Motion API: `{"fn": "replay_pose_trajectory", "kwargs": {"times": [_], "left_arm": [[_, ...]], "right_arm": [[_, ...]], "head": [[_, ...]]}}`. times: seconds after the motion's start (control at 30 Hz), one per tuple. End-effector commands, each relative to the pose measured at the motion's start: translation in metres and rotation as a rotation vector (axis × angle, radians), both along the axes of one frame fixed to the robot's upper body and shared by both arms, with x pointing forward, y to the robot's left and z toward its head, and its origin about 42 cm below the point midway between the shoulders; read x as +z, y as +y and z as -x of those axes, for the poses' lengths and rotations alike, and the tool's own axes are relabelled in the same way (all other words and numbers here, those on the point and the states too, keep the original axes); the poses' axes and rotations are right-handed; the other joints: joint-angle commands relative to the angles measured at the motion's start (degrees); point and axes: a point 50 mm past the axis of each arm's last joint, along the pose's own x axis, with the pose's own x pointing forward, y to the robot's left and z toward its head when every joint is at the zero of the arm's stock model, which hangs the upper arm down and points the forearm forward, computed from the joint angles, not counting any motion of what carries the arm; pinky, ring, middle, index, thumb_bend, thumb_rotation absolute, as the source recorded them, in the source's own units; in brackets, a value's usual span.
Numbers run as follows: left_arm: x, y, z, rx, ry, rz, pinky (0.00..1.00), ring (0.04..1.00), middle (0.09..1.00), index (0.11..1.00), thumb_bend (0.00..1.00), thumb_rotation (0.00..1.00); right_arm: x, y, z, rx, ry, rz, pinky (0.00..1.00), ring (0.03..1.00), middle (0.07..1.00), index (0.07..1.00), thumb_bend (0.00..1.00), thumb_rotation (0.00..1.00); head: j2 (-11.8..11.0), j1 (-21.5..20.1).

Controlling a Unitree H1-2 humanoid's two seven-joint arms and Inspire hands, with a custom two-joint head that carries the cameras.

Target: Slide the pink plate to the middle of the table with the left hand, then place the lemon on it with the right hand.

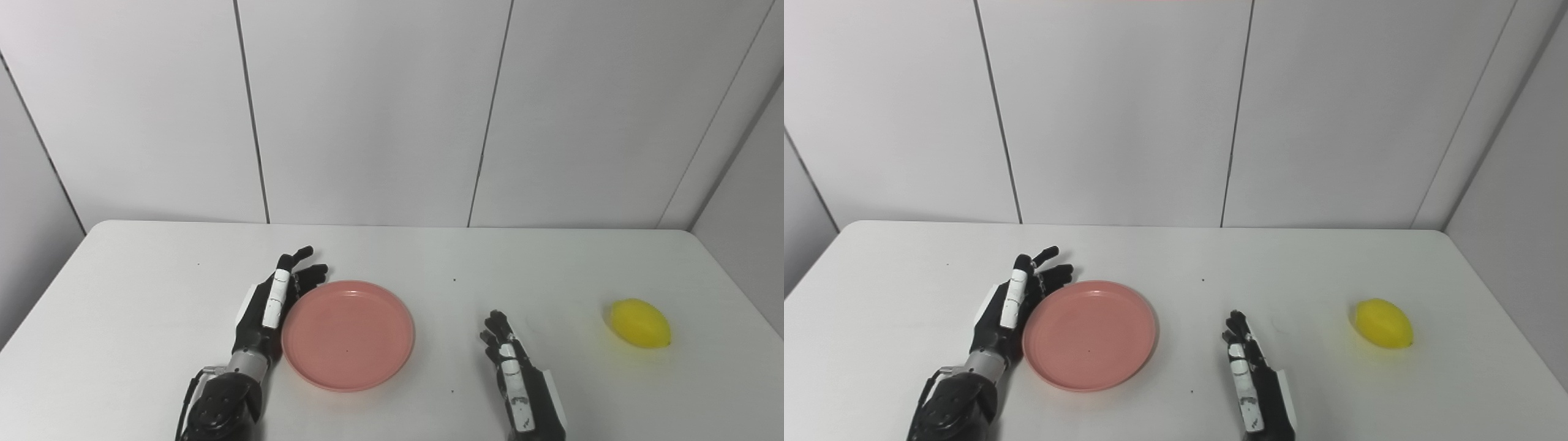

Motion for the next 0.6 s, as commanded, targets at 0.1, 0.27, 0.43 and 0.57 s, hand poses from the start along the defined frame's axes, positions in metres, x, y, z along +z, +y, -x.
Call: {"fn": "replay_pose_trajectory", "kwargs": {"times": [0.1, 0.27, 0.43, 0.57], "left_arm": [[-0.001, 0.008, -0.004, -0.036, 0.034, -0.023, 0.88, 0.789, 0.756, 0.841, 0.81, 0.97], [-0.010, 0.028, -0.007, -0.016, 0.052, -0.041, 0.88, 0.811, 0.770, 0.845, 0.82, 0.96], [-0.021, 0.042, -0.010, -0.001, 0.063, -0.035, 0.86, 0.810, 0.778, 0.839, 0.83, 0.93], [-0.023, 0.043, -0.010, 0.001, 0.066, -0.024, 0.88, 0.820, 0.779, 0.842, 0.81, 0.93]], "right_arm": [[-0.006, 0.020, -0.001, 0.013, 0.029, -0.009, 0.98, 0.930, 0.937, 0.923, 0.85, 0.96], [-0.005, 0.032, -0.004, 0.013, 0.020, 0.000, 0.97, 0.927, 0.935, 0.924, 0.83, 0.99], [-0.006, 0.037, -0.008, 0.017, 0.015, -0.003, 0.98, 0.938, 0.942, 0.928, 0.79, 0.99], [-0.006, 0.038, -0.009, 0.018, 0.011, -0.004, 0.98, 0.945, 0.944, 0.930, 0.78, 0.99]], "head": [[0.38, -5.50], [0.35, -7.41], [-0.10, -9.31], [-0.15, -10.00]]}}
